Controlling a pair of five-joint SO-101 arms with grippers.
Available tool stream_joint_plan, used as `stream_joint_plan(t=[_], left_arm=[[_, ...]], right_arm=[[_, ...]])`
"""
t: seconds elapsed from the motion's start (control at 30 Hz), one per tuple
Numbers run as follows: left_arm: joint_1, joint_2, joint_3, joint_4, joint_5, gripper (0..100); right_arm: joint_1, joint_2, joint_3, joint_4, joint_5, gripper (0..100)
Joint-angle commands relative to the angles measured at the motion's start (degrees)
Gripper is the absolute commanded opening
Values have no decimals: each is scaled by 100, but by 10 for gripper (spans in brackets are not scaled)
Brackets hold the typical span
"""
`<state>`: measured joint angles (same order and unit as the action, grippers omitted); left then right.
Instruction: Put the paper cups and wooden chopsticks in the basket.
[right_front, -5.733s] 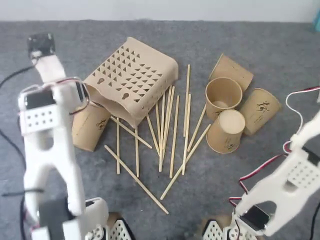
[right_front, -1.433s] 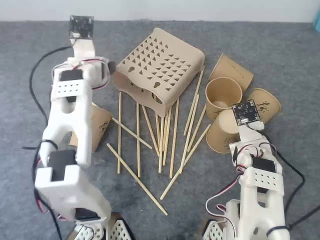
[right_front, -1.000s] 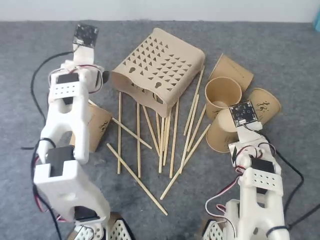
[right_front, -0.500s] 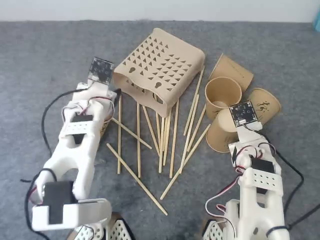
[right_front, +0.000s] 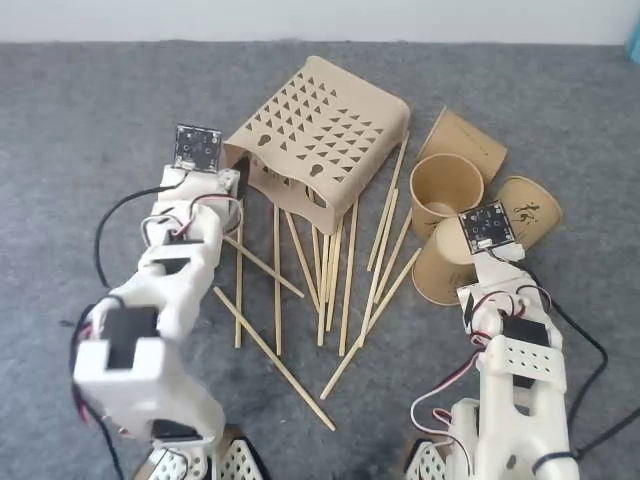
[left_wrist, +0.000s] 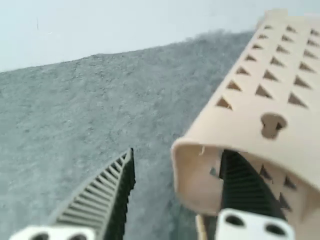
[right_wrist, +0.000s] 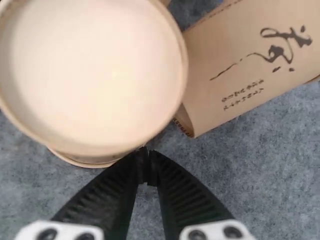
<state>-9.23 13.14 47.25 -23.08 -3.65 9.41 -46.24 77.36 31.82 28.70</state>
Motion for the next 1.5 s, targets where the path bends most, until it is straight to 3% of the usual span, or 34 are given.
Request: stream_joint_plan(t=[0.0,0.17,0.3,0.5,0.63,0.8,1.07,1.17,1.3,1.47], left_arm=[[123,826,-796,-703,932,258],[123,1679,-1719,-756,1653,258],[123,2013,-2105,-738,1802,246],[79,1626,-2097,-730,1785,0],[105,879,-1684,-325,1776,11],[193,-589,-1235,897,1802,12],[527,-2549,-1736,4396,1820,12],[527,-2787,-2343,5371,1864,12],[387,-2778,-3503,6743,2585,12],[325,-2593,-4523,7622,2681,12]], right_arm=[[-57,-119,-26,-75,70,9],[-66,-119,-26,-75,70,9],[-66,-119,-26,-92,70,9],[-66,-110,-26,-101,70,9],[-66,-110,-26,-101,70,9],[-66,-110,-26,-101,70,9],[-66,-110,-26,-101,70,9],[-66,-110,-26,-92,70,9],[-66,-110,-18,-84,70,9],[-57,-110,-18,-66,70,9]])
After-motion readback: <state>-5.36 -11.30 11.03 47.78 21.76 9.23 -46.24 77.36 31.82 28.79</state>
